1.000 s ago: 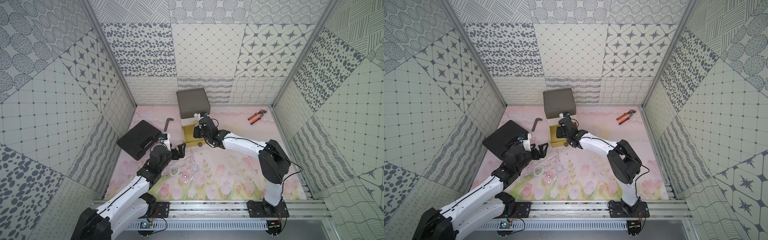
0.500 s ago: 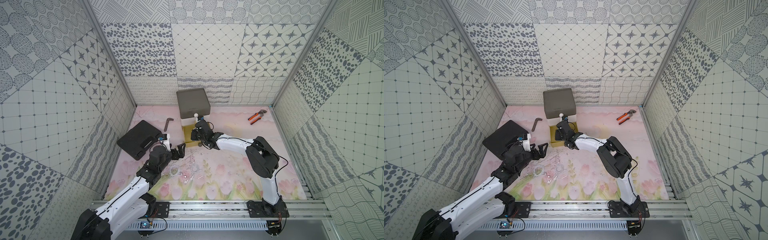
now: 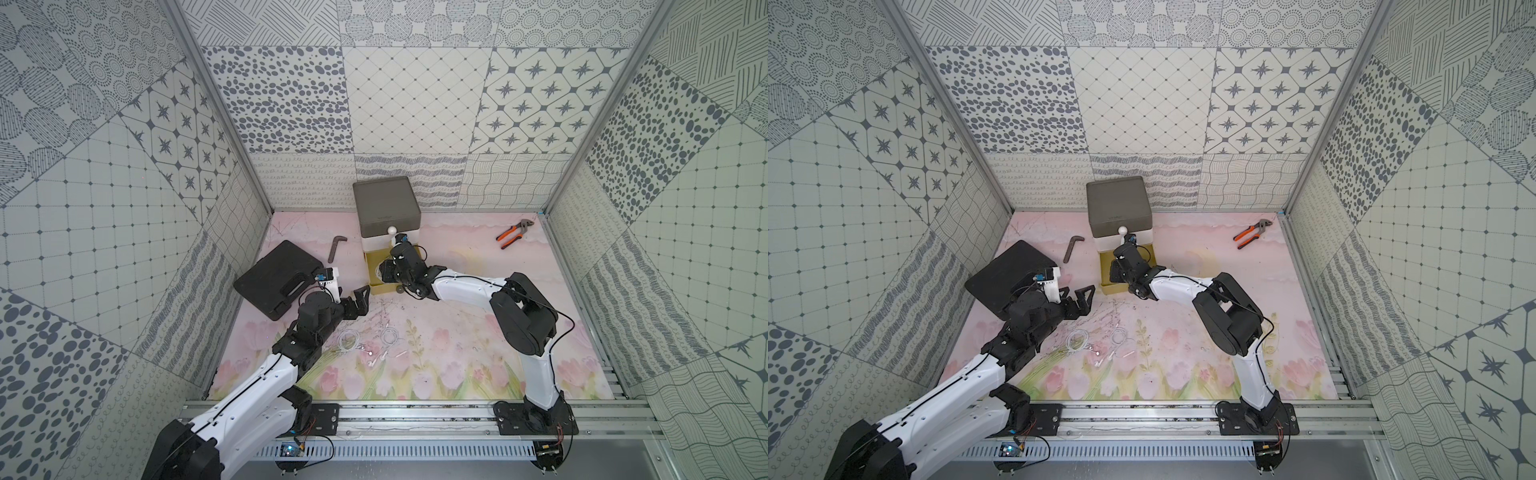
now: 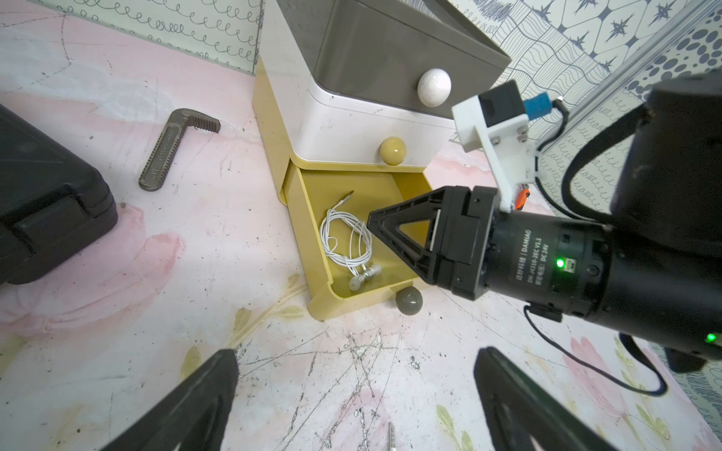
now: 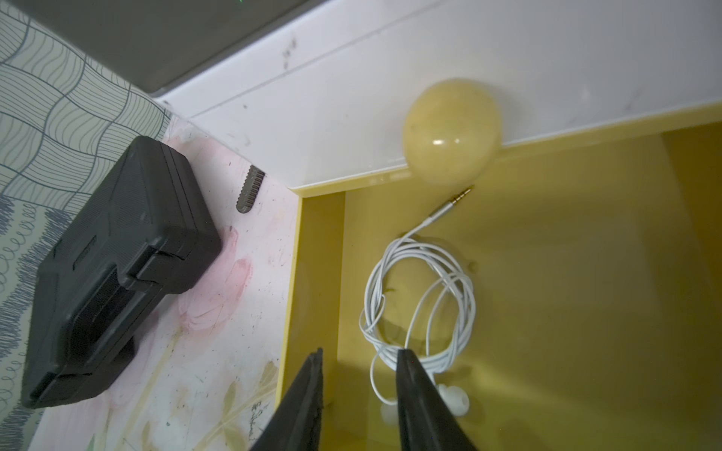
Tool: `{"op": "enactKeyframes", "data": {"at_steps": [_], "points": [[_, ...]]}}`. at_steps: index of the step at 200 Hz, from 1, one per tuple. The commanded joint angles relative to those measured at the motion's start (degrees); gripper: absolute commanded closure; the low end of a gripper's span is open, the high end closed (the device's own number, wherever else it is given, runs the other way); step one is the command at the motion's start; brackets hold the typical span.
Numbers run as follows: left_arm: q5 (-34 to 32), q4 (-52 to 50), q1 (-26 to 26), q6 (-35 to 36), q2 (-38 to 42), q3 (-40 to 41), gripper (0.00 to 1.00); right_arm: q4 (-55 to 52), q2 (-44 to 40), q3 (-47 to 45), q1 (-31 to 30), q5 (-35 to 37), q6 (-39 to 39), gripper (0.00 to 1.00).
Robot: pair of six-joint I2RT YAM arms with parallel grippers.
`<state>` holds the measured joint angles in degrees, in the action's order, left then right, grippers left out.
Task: Place the wired earphones into the drawer by color
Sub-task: Place the wired earphones in the drawer, then pick up the wired earphones from the center of the board.
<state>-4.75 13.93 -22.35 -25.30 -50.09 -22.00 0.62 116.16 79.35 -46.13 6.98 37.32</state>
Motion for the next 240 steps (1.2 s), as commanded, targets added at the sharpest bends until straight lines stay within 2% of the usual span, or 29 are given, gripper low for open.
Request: {"op": "enactKeyframes", "data": {"at_steps": [1, 57, 84, 130, 148, 166, 182, 213, 240], "points": [[-0.64, 1.04, -0.04, 1.42, 0.34, -0.18, 0.01, 2.22, -6.73, -3.9, 0.51, -0.82, -0.06, 0.58], [2.21, -3.76, -0.07, 1.65, -0.03, -3.22, 0.01, 4.39, -22.29, -20.43, 6.3, -8.25, -0.56, 0.45], [3.3, -13.24, -0.01, -1.42, -1.04, -6.79, 0.01, 4.83, -29.72, -28.21, 11.0, -12.78, -2.54, 0.42], [6.76, -29.93, -1.18, -7.25, -0.93, -10.87, 0.01, 6.14, -39.72, -38.38, 15.73, -12.15, -12.59, 0.33], [5.57, -35.74, -2.9, -9.02, -1.13, -12.38, 0.01, 8.26, -41.8, -41.58, 16.47, -11.53, -16.04, 0.29], [1.12, -42.27, -5.3, -11.82, -1.33, -13.89, 0.01, 11.57, -43.52, -44.66, 16.69, -11.05, -18.35, 0.21], [-0.96, -46.32, -7.2, -14.43, -1.7, -14.7, 0.01, 14.66, -44.95, -47.15, 16.78, -10.75, -19.26, 0.03], [-2.96, -49.19, -10.78, -18.75, -4.94, -14.7, 0.01, 16.99, -47.19, -50.3, 16.78, -11.74, -18.25, 0.03], [-4.39, -49.46, -13.56, -20.21, -10.57, -15.37, 0.01, 17.72, -50.03, -52.19, 16.87, -8.38, -18.81, 0.03]]}}
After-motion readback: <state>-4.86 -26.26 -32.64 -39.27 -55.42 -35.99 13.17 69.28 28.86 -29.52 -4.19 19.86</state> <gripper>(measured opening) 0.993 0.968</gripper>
